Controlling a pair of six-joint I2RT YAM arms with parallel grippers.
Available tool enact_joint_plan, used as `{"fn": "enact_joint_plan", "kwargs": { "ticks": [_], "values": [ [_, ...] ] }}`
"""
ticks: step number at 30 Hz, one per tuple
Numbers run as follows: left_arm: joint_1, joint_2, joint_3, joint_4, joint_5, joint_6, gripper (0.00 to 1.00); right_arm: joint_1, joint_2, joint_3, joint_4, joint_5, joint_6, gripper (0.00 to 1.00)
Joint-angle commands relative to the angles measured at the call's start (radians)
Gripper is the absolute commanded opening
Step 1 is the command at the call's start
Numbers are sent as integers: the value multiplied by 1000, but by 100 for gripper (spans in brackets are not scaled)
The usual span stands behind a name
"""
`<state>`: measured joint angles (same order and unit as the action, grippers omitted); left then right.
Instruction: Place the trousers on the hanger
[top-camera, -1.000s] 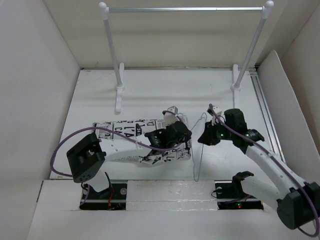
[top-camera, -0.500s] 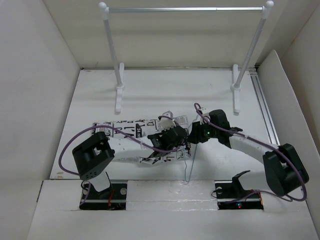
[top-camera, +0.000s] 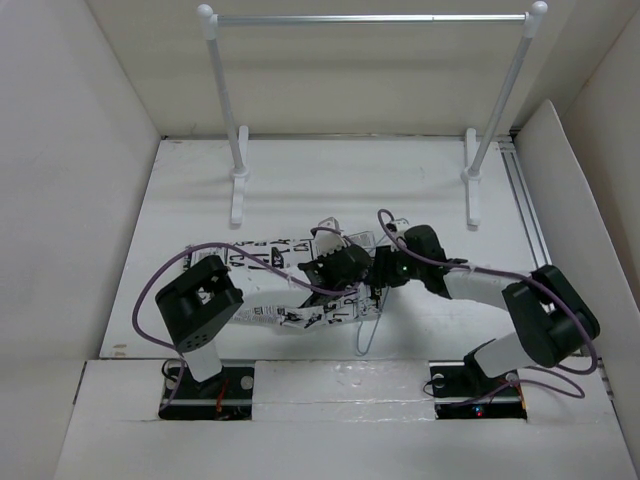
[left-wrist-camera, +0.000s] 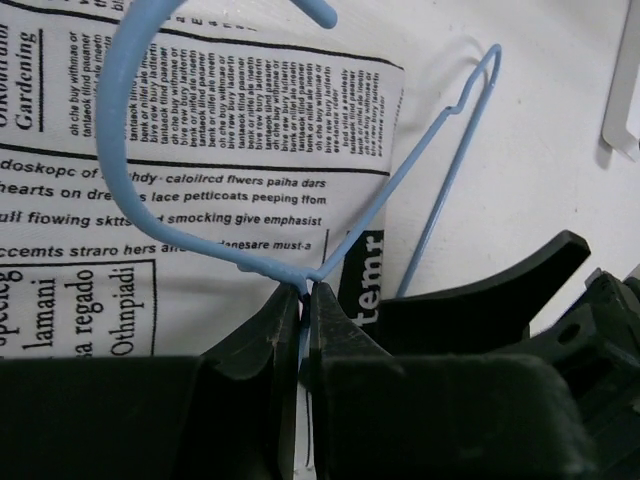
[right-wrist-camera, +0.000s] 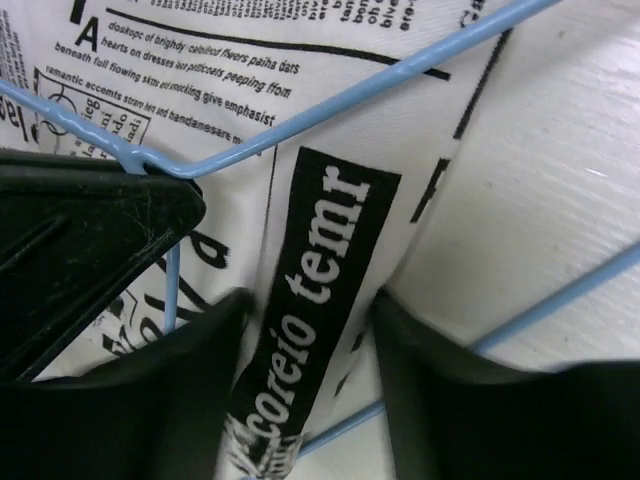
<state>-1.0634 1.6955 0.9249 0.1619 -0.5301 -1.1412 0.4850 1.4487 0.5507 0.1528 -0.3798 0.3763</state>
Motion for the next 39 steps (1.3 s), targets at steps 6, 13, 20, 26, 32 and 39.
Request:
{"fn": "enact_joint_plan", "kwargs": {
  "ticks": [6,13,20,26,32,39],
  "values": [
    [46,-22,-17,-25,-34,18,0,21,-16,-8,84,-42,50,0],
    [115,-95,-77,-31,-47,41,0,-103,-266,-20,-134,-120,-20,0],
    [137,-141,-142,-67,-68,70,0,-290,-485,-139,-249,-200,-46,0],
    [146,-272,-230,-110,-87,104,0,-503,-493,-158,-354,-260,-195,0],
    [146,-375,-262,-153,-87,143,0,-605,-407,-118,-363,-291,-298,0],
    [91,-383,-213,-189,-99,166,0,-638,-288,-78,-345,-304,-355,0]
  ]
}}
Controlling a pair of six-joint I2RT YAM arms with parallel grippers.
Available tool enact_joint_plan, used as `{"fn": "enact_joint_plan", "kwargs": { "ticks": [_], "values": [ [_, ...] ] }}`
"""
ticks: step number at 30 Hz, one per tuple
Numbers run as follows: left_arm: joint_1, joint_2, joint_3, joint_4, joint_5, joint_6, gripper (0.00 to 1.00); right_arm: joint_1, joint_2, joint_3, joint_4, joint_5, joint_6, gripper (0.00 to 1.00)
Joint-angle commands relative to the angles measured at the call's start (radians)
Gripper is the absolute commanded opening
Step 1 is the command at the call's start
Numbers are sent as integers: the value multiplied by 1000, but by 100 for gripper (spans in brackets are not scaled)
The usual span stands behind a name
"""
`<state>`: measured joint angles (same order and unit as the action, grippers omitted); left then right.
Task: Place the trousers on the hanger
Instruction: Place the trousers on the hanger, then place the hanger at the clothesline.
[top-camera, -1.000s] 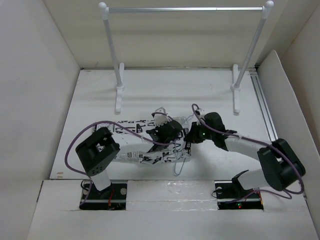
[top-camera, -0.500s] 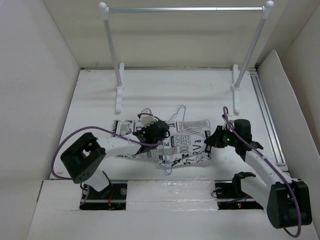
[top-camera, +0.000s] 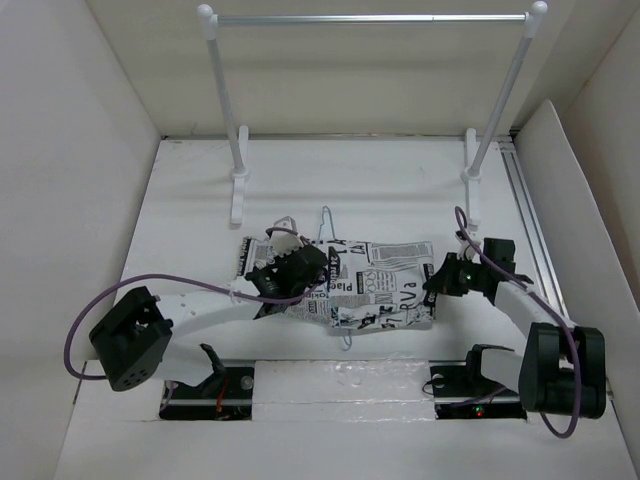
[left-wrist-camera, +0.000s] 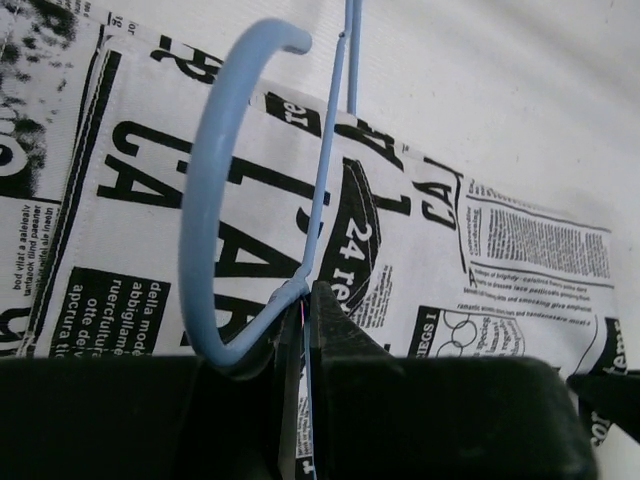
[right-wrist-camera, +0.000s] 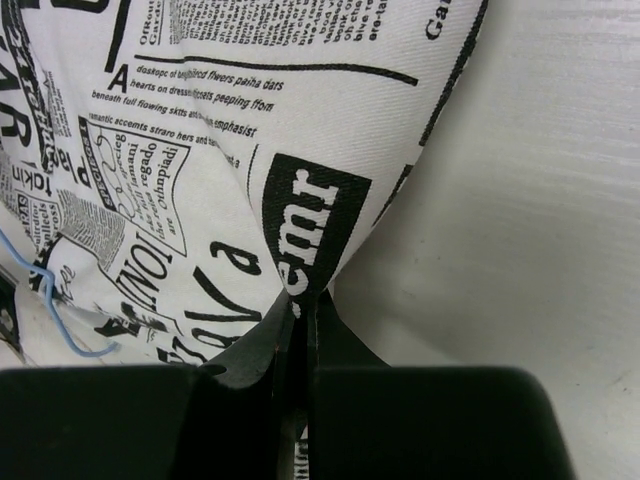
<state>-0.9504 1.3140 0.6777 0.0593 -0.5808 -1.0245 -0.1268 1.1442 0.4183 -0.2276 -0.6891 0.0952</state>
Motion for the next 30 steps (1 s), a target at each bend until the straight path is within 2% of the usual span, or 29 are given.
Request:
{"fn": "enact_joint_plan", "kwargs": {
  "ticks": [1,7,9,13,21,29,30],
  "values": [
    [-37,11,63,-93,-48,50,0,-40,23,56,36,6,-78,0],
    [-125,63,189,-76,-53,279,0,-40,80,76,50,16,-83,0],
    [-125,82,215,-82,-31,370,0,-40,91,76,68,22,-83,0],
    [-125,97,221,-96,27,461,0,-50,115,85,97,22,-81,0],
    [-137,80,181,-93,82,414,0,-50,115,97,91,23,-78,0],
    [-137,77,293,-182,53,279,0,-50,97,99,62,31,-83,0],
    [-137,76,319,-209,52,270,0,-50,91,100,45,31,-83,3]
  ]
}}
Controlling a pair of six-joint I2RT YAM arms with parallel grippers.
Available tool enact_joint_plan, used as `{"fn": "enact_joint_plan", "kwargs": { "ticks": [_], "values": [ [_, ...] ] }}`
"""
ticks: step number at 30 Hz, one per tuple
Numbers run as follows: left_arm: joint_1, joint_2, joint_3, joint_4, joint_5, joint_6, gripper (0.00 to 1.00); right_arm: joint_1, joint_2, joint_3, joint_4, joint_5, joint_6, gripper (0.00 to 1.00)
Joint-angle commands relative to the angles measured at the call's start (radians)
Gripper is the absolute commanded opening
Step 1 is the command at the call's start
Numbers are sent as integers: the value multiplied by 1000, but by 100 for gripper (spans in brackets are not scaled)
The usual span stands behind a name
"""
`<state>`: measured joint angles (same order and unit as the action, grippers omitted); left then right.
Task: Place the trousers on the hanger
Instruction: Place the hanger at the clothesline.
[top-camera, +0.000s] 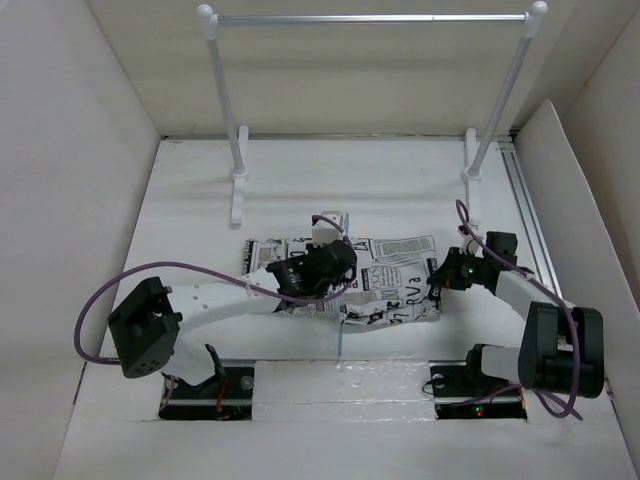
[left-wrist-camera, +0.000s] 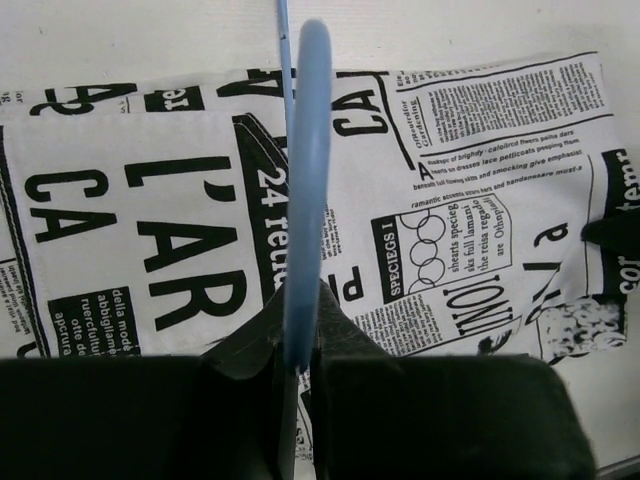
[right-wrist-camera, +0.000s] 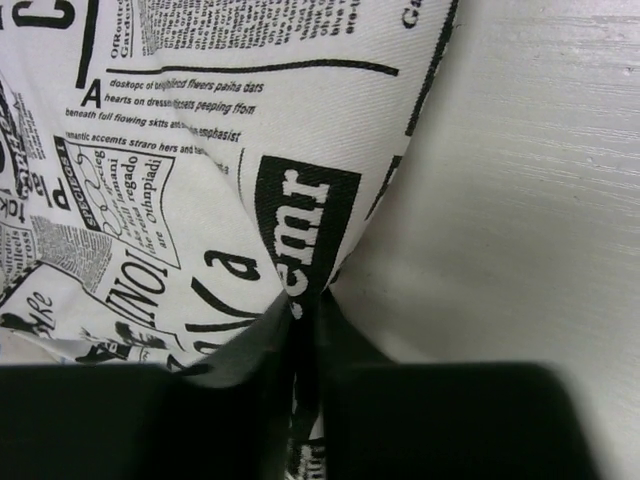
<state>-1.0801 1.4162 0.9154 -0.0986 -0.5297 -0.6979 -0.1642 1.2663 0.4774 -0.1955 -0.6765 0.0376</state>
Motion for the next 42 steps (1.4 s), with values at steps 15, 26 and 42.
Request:
{"fn": "enact_joint_plan", "kwargs": {
  "ticks": [15,26,42],
  "values": [
    [-17,-106,486,-296,8,-15,0,282,-475,408,-263,-44,232,81],
    [-17,-45,717,-414,46,20,0,794,-446,400,123,202,608,84],
    [20,-34,781,-414,74,78,0,979,-415,368,237,350,723,0]
  ]
}}
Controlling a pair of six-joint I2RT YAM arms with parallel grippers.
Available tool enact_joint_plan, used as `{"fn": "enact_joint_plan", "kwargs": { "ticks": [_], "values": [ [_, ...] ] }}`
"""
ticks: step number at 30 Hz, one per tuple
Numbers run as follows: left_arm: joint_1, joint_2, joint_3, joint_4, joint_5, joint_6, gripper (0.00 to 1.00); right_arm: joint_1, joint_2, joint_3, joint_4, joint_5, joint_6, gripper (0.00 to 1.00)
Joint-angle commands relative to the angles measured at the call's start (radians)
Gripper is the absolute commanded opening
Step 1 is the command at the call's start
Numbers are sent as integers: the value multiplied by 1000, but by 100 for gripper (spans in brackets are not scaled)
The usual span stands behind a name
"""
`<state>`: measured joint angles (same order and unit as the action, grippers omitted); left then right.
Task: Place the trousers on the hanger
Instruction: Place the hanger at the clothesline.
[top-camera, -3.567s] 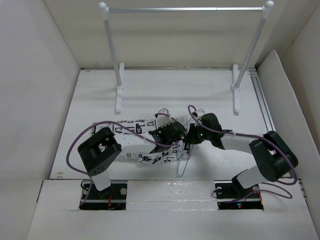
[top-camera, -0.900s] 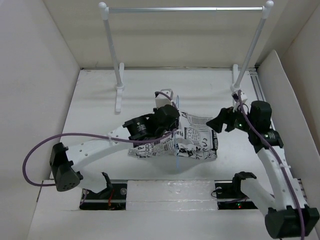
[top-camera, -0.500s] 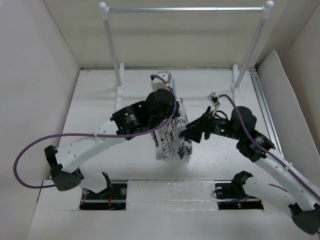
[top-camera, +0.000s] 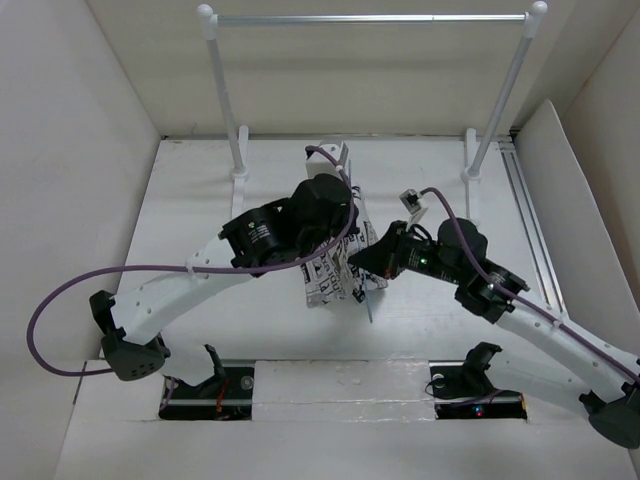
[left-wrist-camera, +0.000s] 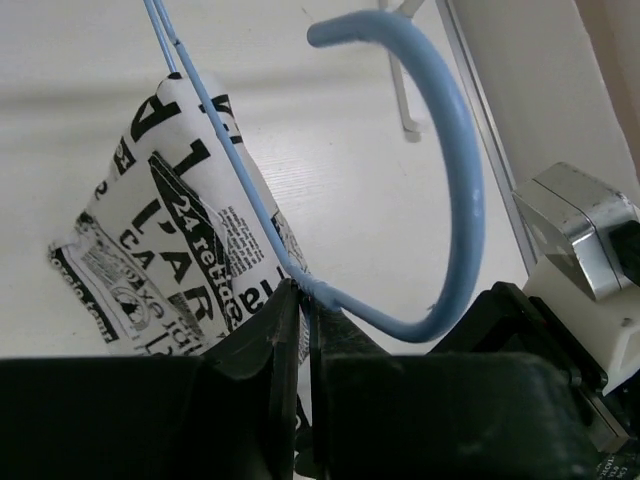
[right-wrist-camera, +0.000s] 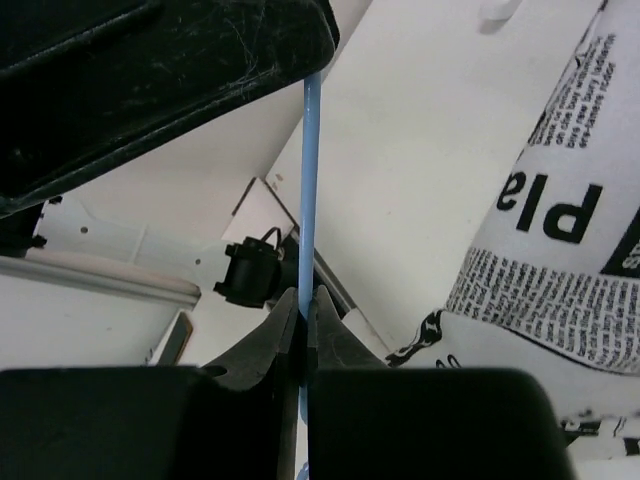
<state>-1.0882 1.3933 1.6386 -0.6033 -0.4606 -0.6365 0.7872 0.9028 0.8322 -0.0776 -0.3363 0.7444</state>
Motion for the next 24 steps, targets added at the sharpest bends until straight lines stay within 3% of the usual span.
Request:
{"fn": "enact_joint_plan", "kwargs": {
  "ticks": [1,5,6,9,13,14,16,17,24],
  "values": [
    [37,-11,55,99,34,18,0,27,-70,10,127,17,32,0],
    [37,6,107,139,79,58,0,18,-71,-4,261,43,137,0],
    [37,27,168,139,83,70,18,-5,-61,5,278,39,173,0],
    [37,64,318,139,91,129,56,-58,5,99,299,20,193,0],
    [37,87,529,112,79,195,75,-150,108,270,288,-36,167,0],
    [37,73,599,108,82,219,87,-182,155,359,277,-58,149,0],
    [37,64,607,112,86,221,90,-219,171,384,271,-72,144,0],
    [37,32,601,129,91,227,99,-259,197,425,275,-88,138,0],
    [37,-158,351,169,-2,198,99,-503,307,600,256,-203,110,0]
  ]
}}
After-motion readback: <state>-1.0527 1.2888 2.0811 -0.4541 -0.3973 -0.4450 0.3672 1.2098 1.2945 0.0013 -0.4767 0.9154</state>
